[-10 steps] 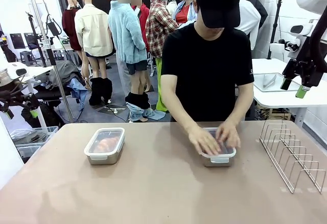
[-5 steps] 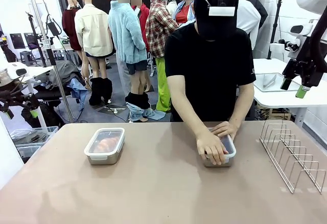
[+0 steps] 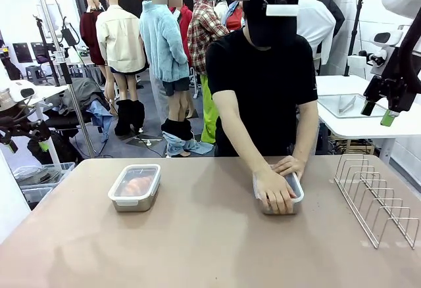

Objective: Place the bread in airtight containers.
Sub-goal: Release when the human grabs the Airtight Container lid.

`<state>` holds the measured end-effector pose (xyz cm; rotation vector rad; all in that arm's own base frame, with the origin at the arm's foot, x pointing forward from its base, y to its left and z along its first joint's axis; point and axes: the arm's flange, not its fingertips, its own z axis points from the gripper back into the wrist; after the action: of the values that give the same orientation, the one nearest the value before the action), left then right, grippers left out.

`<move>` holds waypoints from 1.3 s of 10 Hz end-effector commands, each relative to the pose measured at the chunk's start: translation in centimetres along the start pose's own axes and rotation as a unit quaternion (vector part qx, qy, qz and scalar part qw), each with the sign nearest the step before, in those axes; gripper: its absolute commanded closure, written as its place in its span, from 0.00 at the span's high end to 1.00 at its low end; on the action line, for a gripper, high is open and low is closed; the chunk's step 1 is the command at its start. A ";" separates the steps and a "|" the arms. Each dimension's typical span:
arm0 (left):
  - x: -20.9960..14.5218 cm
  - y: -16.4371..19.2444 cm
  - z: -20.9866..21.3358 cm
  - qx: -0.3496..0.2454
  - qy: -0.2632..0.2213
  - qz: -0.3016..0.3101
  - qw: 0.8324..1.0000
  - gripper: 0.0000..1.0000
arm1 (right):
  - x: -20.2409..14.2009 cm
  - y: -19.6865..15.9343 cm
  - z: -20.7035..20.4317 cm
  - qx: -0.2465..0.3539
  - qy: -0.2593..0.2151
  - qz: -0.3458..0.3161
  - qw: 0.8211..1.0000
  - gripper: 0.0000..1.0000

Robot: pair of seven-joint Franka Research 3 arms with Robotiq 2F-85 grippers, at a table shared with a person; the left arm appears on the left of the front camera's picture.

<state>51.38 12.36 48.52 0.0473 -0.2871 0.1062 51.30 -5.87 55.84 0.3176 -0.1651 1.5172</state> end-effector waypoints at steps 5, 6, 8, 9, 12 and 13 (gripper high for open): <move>0.0 0.0 0.1 0.006 -0.001 0.003 1.000 0.92 | 0.1 -0.3 0.3 0.006 0.003 -0.001 1.000 1.00; 0.0 0.0 0.1 0.006 -0.001 0.003 1.000 0.92 | 0.1 -0.3 0.3 0.006 0.003 -0.001 1.000 1.00; 0.0 0.0 0.1 0.006 -0.001 0.003 1.000 0.92 | 0.1 -0.3 0.3 0.006 0.003 -0.001 1.000 1.00; 0.0 0.0 0.1 0.006 -0.001 0.003 1.000 0.92 | 0.1 -0.3 0.3 0.006 0.003 -0.001 1.000 1.00; 0.0 0.0 0.1 0.006 -0.001 0.003 1.000 0.92 | 0.1 -0.3 0.3 0.006 0.003 -0.001 1.000 1.00; 0.0 0.0 0.1 0.006 -0.001 0.003 1.000 0.92 | 0.1 -0.3 0.3 0.006 0.003 -0.001 1.000 1.00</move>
<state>51.38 12.36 48.52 0.0473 -0.2871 0.1062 51.30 -5.88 55.83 0.3177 -0.1651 1.5171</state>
